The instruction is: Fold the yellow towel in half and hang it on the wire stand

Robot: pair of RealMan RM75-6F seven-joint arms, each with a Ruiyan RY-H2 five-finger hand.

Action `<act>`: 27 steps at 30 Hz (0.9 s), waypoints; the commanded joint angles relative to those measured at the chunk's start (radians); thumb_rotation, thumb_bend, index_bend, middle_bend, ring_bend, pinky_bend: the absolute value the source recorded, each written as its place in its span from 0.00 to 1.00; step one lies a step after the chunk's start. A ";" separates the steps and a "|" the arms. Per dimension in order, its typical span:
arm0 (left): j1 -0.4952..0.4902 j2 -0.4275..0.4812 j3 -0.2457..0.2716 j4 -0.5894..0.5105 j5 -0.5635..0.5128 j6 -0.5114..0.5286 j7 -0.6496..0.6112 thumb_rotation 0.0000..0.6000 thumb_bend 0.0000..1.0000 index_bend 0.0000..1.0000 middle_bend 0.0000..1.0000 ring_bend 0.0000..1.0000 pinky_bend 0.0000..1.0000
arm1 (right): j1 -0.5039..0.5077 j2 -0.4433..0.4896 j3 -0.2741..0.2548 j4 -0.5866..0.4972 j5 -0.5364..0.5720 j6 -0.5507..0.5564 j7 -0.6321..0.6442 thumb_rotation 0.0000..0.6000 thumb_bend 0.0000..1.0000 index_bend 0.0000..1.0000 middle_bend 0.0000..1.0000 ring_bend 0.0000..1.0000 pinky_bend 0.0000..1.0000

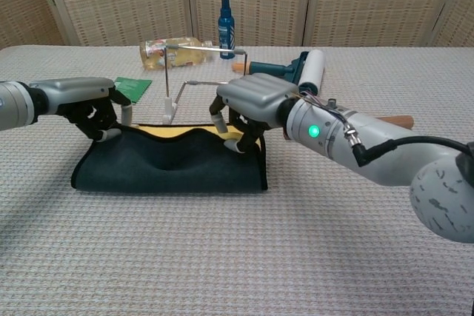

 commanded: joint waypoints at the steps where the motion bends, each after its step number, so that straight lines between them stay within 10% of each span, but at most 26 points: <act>1: -0.011 -0.013 -0.007 0.017 -0.024 -0.014 0.012 1.00 0.50 0.49 0.84 0.76 0.92 | 0.012 -0.008 0.006 0.018 0.010 -0.005 -0.002 1.00 0.46 0.63 0.88 0.95 1.00; 9: -0.024 -0.041 -0.018 0.057 -0.094 -0.027 0.054 1.00 0.50 0.42 0.84 0.76 0.92 | 0.035 -0.033 0.013 0.074 0.034 -0.013 -0.003 1.00 0.46 0.63 0.88 0.95 1.00; 17: -0.019 -0.018 -0.029 0.014 -0.208 -0.005 0.148 1.00 0.42 0.02 0.82 0.74 0.91 | 0.059 -0.064 0.019 0.148 0.054 -0.025 0.004 1.00 0.46 0.63 0.88 0.95 1.00; 27: 0.003 -0.020 -0.039 -0.018 -0.276 0.127 0.264 1.00 0.29 0.00 0.80 0.72 0.91 | 0.078 -0.100 0.026 0.226 0.058 -0.017 0.027 1.00 0.46 0.63 0.87 0.95 1.00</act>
